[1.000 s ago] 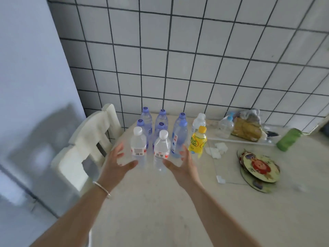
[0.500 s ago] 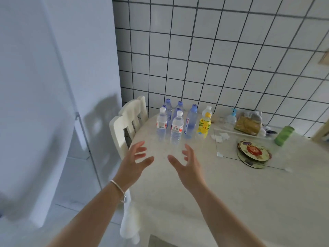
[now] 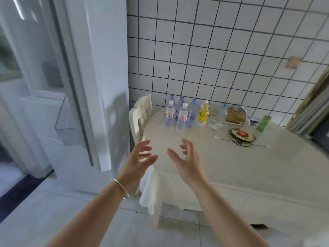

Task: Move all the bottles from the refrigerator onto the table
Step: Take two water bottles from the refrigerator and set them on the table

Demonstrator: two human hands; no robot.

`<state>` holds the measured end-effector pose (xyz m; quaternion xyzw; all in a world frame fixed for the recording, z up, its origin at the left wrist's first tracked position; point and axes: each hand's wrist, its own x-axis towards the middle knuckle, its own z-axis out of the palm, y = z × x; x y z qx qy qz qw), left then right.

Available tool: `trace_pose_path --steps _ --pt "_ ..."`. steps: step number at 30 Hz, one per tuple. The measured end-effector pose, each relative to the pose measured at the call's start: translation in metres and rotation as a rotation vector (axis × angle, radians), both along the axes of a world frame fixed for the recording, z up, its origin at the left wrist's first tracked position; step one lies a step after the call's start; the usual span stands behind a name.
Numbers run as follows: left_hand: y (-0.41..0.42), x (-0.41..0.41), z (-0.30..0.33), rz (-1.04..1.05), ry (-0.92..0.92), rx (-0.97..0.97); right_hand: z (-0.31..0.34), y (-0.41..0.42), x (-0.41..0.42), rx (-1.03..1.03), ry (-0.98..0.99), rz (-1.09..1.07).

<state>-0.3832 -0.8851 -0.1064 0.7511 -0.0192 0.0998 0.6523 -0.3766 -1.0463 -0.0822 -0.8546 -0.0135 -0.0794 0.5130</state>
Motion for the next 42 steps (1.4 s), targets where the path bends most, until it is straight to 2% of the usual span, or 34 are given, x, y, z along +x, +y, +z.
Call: trace_pose_path --steps 5,10,18,22,29,42 --pt "0.085 -0.072 0.011 0.02 -0.043 0.017 0.011 0.087 -0.068 0.01 -0.022 0.076" --pt "0.178 -0.122 0.023 0.159 -0.099 0.02 0.024 0.177 -0.111 0.032 -0.041 0.19" --pt "0.325 -0.136 0.037 0.352 -0.105 -0.02 0.037 0.331 -0.105 0.05 -0.028 0.43" --pt "0.395 -0.099 0.046 0.411 -0.124 -0.022 0.045 0.41 -0.057 0.055 -0.021 0.451" --pt "0.502 0.013 0.074 0.42 -0.153 -0.036 0.074 0.53 0.064 0.101 -0.037 0.411" --pt "0.646 0.227 0.092 0.264 -0.178 -0.084 0.082 0.66 0.262 0.084 -0.04 0.242"
